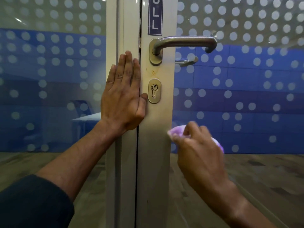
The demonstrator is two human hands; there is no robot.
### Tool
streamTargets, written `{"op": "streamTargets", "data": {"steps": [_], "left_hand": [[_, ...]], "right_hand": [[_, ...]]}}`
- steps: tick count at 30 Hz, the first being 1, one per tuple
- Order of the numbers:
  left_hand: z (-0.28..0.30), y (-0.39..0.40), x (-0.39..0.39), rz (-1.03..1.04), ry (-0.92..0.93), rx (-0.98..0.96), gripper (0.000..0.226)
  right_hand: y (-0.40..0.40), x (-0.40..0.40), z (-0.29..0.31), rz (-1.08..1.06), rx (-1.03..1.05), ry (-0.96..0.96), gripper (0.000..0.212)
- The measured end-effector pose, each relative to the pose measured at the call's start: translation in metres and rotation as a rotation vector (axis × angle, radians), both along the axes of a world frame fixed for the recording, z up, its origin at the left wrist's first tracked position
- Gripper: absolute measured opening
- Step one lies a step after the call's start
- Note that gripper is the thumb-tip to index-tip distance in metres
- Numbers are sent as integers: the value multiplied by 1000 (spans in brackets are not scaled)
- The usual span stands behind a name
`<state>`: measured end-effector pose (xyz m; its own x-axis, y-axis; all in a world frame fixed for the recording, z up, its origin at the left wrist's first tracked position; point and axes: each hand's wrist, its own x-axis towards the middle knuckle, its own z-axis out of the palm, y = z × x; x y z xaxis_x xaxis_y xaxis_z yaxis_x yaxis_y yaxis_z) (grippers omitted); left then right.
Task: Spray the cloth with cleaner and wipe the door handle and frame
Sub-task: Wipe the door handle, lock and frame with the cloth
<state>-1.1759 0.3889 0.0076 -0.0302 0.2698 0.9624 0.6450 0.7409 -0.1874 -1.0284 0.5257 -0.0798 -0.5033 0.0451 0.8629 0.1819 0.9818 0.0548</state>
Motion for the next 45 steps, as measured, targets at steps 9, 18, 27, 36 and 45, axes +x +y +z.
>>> {"op": "streamTargets", "data": {"steps": [9,18,27,36,45], "left_hand": [[0,0,0,-23,4,8,82],[-1,1,-2,-18,-8,4,83],[-2,-2,-1,-61,-34,-10,84],[-1,-3,-4,-71,-37,-15,89],[-1,-4,0,-63,-63,-22,94]], "right_hand": [[22,19,7,272,-215,325,31],[15,9,74,363,-90,472,33],[-11,-44,128,254,339,238,28],[-11,-51,139,147,555,93,27],[7,-29,149,91,397,-43,32]]}}
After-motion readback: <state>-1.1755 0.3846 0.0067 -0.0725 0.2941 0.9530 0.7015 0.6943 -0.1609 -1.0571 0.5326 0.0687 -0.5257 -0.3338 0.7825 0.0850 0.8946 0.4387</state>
